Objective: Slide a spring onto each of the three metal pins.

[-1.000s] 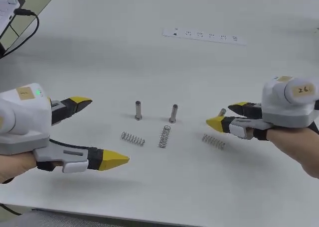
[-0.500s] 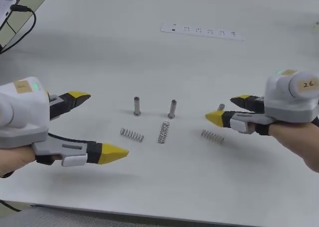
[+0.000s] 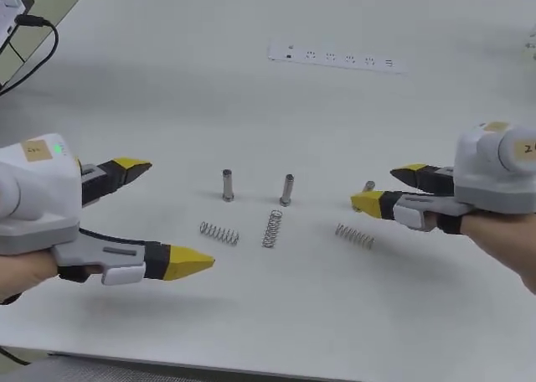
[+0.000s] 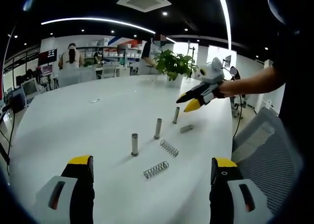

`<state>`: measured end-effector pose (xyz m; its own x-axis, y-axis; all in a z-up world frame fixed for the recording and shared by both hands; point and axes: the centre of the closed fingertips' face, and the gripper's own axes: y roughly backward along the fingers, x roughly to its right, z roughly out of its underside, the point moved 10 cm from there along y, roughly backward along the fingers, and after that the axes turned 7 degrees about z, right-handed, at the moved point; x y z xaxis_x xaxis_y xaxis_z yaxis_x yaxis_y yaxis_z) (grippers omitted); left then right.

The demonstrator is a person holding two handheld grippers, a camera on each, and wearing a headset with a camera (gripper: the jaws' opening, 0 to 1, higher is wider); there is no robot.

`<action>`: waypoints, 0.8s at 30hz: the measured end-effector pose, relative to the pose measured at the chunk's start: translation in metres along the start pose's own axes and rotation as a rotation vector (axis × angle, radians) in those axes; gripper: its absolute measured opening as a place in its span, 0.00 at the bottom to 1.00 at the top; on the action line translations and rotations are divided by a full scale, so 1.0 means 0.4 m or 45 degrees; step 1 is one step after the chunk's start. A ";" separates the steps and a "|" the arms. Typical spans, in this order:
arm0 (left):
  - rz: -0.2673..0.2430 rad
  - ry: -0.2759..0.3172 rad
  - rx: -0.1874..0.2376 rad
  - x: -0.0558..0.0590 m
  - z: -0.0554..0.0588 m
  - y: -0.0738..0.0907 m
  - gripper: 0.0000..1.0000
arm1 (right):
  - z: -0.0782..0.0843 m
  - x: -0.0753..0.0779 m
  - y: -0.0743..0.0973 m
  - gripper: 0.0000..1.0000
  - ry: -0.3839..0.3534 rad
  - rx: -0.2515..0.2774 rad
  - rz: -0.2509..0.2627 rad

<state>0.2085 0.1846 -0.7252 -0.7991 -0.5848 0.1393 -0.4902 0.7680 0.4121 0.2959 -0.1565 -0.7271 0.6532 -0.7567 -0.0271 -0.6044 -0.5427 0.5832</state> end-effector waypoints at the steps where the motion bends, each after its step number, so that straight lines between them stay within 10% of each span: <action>1: 0.000 0.001 0.002 0.000 0.000 0.001 0.97 | -0.001 0.000 0.002 0.50 0.001 0.001 -0.002; 24: -0.004 -0.002 0.006 -0.001 -0.004 0.004 0.97 | 0.011 -0.023 0.053 0.49 0.058 0.007 -0.019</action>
<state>0.2087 0.1857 -0.7232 -0.7982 -0.5868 0.1364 -0.4943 0.7674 0.4084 0.2750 -0.1626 -0.7181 0.6823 -0.7311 0.0009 -0.5966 -0.5561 0.5786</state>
